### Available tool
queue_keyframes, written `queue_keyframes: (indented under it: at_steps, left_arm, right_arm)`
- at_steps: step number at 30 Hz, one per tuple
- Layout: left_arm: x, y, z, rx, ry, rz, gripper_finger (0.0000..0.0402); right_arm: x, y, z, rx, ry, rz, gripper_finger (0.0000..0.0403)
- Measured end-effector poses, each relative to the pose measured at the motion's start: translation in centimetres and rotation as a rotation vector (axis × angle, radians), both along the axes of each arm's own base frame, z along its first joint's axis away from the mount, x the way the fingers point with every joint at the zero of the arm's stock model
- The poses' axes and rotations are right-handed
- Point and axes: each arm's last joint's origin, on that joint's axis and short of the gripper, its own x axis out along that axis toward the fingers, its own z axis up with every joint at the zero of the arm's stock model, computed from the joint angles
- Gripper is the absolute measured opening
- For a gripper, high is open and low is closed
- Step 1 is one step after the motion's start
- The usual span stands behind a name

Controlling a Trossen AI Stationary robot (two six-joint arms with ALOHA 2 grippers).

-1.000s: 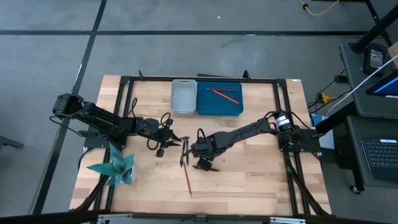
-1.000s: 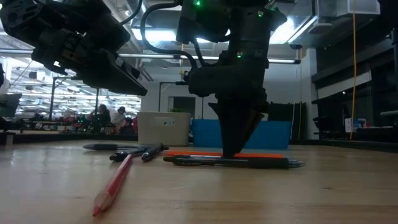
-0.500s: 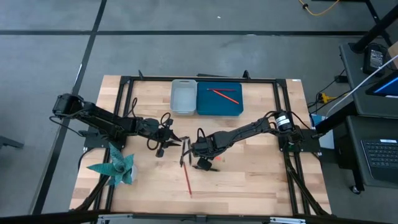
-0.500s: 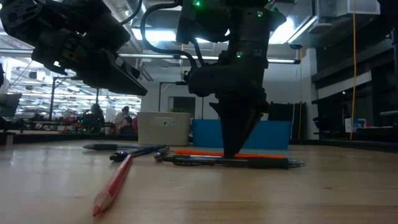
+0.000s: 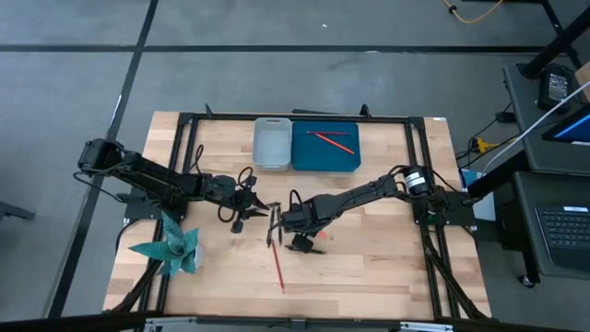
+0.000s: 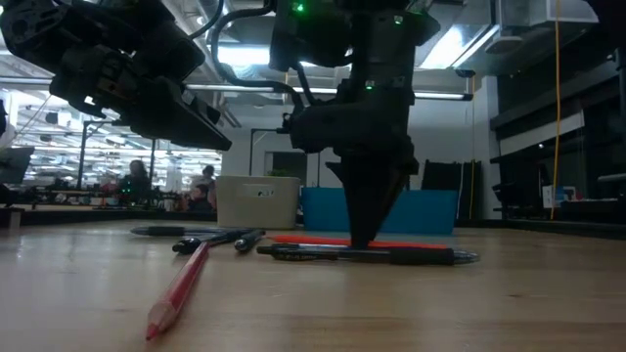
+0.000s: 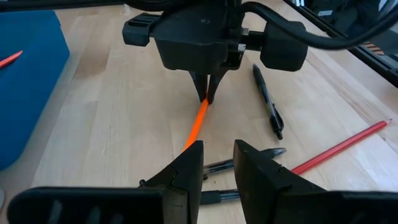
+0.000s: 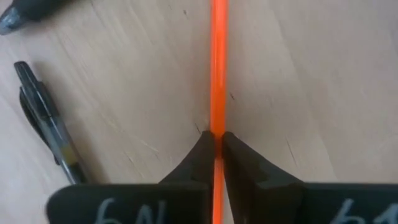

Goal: Sort pens & pencils
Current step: Put the right orange pencil into the blue bin

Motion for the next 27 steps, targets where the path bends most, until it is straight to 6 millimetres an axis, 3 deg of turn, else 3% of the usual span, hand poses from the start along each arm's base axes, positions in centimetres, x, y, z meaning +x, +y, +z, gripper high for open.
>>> queue_keyframes:
  at_steps: [7, 22, 27]
  left_arm:
    - [0.0, 0.0, 0.0, 0.000, 0.001, 0.000, 0.0082]
    - [0.0, 0.0, 0.0, 0.001, 0.005, 0.000, 0.0082]
    - [0.0, 0.0, 0.0, 0.001, 0.005, 0.000, 0.0082]
  right_arm:
    - [0.8, -0.6, 1.2, -0.029, -0.021, 0.003, 0.0020]
    - [0.9, -1.5, 1.4, -0.038, -0.016, 0.006, 0.0002]
    - [0.9, -1.6, 1.4, -0.038, -0.018, 0.005, 0.0014]
